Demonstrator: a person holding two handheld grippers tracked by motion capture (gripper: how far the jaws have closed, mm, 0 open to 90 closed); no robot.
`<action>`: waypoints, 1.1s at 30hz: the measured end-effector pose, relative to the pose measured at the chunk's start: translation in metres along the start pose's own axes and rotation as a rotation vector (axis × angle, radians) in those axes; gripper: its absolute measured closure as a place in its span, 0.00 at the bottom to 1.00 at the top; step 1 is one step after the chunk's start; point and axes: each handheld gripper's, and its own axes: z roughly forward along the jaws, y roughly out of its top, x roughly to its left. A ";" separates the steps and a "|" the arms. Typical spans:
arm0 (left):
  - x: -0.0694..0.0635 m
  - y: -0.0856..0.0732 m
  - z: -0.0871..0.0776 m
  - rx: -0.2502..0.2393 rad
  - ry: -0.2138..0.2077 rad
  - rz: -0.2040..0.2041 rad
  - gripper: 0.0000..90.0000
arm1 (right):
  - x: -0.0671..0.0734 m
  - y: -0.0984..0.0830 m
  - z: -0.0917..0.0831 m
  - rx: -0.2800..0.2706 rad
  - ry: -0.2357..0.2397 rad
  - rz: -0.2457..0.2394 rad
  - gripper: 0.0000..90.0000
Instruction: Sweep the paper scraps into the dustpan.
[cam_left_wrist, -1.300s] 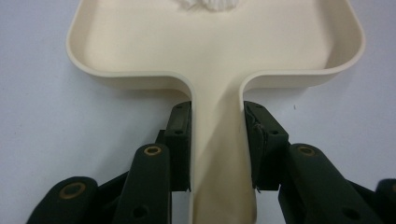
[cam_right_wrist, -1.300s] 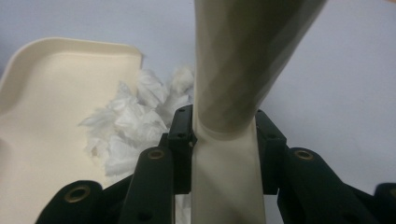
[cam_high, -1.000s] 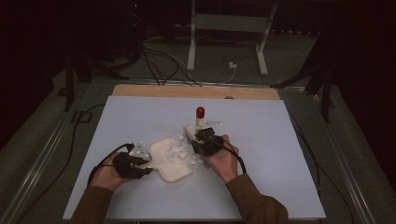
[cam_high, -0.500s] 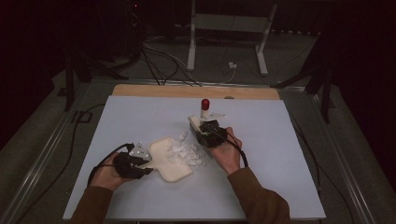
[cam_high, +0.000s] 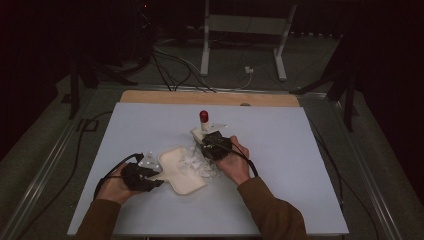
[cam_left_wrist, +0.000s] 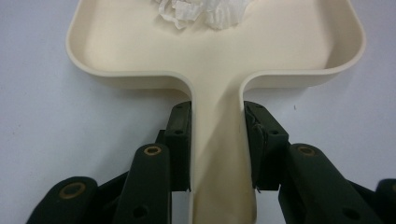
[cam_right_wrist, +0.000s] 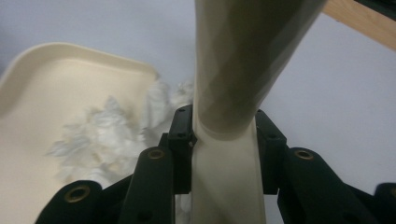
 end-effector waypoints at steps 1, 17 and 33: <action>0.000 0.000 0.000 0.001 0.000 0.001 0.74 | 0.002 0.000 0.000 0.000 0.003 -0.001 0.74; 0.000 0.002 0.001 0.000 -0.003 0.003 0.74 | 0.027 0.003 -0.002 -0.009 0.089 -0.043 0.74; -0.002 0.003 0.004 -0.005 -0.003 -0.004 0.74 | 0.043 0.009 -0.009 -0.036 0.173 -0.106 0.74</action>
